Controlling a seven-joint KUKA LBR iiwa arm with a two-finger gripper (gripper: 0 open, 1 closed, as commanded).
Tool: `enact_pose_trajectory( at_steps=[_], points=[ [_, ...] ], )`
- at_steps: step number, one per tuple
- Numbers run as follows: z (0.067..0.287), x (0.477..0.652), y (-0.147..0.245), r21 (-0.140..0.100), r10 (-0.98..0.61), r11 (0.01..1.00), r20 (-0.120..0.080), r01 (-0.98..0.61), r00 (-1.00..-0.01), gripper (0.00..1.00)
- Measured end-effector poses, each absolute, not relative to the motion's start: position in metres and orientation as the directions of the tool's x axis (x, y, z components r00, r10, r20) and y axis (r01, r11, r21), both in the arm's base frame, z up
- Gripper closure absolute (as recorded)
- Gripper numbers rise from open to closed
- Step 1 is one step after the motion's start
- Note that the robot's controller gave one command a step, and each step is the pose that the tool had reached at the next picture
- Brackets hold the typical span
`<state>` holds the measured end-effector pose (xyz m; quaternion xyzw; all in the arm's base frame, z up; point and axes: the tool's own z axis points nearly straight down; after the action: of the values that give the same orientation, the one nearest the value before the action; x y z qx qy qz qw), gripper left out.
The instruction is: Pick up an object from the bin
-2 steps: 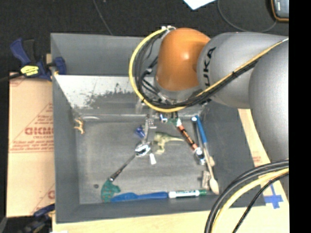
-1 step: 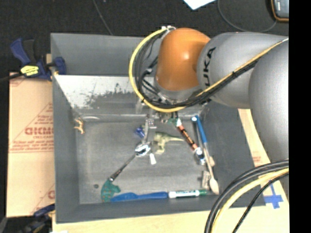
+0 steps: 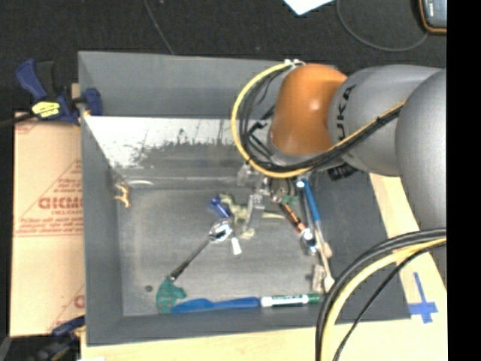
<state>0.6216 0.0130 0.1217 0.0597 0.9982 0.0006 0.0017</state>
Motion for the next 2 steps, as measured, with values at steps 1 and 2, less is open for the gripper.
enact_pose_trajectory(
  at_steps=[1, 2],
  points=[
    [0.136, 0.605, 0.035, 0.004, 0.058, 0.998, -0.007, 0.058, -0.998, 0.00],
    [0.070, 0.605, -0.017, 0.001, 0.150, 0.989, -0.007, 0.150, -0.989, 0.00]
  ],
)
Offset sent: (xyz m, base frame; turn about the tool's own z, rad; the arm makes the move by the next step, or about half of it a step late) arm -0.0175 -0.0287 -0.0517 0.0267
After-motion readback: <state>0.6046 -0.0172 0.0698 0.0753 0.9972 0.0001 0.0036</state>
